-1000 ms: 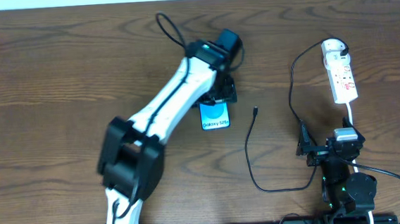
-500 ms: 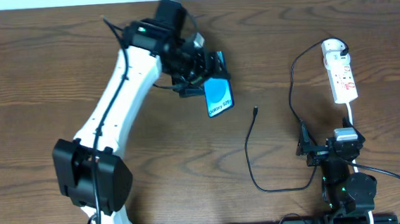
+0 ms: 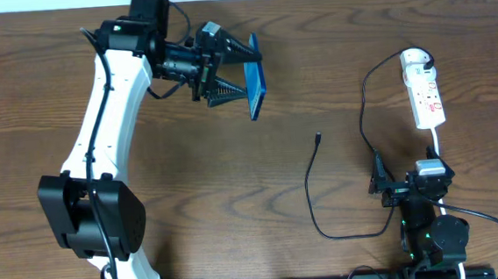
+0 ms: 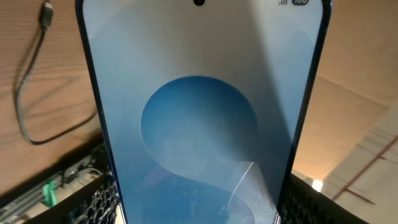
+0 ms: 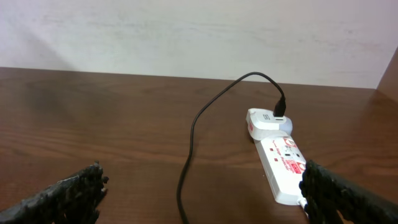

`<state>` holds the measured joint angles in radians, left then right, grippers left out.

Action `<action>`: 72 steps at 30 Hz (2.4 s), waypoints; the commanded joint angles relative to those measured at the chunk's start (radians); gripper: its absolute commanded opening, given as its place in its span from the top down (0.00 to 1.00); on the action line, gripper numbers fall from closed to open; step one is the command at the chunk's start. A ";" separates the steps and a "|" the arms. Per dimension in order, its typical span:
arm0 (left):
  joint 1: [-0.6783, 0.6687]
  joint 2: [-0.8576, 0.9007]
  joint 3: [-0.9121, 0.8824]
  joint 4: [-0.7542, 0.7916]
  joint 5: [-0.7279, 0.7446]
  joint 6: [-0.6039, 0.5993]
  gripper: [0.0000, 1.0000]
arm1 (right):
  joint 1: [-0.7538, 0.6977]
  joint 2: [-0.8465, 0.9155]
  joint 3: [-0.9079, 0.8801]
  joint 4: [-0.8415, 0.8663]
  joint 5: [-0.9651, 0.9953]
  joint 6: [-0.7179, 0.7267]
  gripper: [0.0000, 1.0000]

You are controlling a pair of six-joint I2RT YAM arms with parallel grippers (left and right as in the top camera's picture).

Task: Plug charger to phone and switch on socket
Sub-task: 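Lift the phone with the left gripper and hold it upright, then move the right gripper up to the phone held by the left gripper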

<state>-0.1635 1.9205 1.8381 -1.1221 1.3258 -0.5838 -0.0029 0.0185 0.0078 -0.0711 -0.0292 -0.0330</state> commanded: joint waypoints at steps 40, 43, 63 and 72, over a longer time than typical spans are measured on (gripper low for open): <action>0.023 -0.032 0.009 0.092 0.245 -0.234 0.29 | 0.011 -0.003 -0.002 -0.003 0.001 0.010 0.01; 0.023 -0.032 0.009 0.092 0.245 -0.234 0.29 | 0.011 -0.003 -0.002 -0.003 0.001 0.010 0.01; 0.023 -0.032 0.009 0.092 0.245 -0.246 0.29 | 0.010 -0.002 -0.002 0.593 -0.347 0.246 0.01; 0.023 -0.032 0.009 0.092 0.233 -0.246 0.30 | 0.010 0.224 0.417 0.253 -0.302 0.181 0.01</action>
<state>-0.1448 1.9205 1.8381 -1.0317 1.5120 -0.8272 -0.0029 0.1207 0.2379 0.3458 -0.3508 0.2176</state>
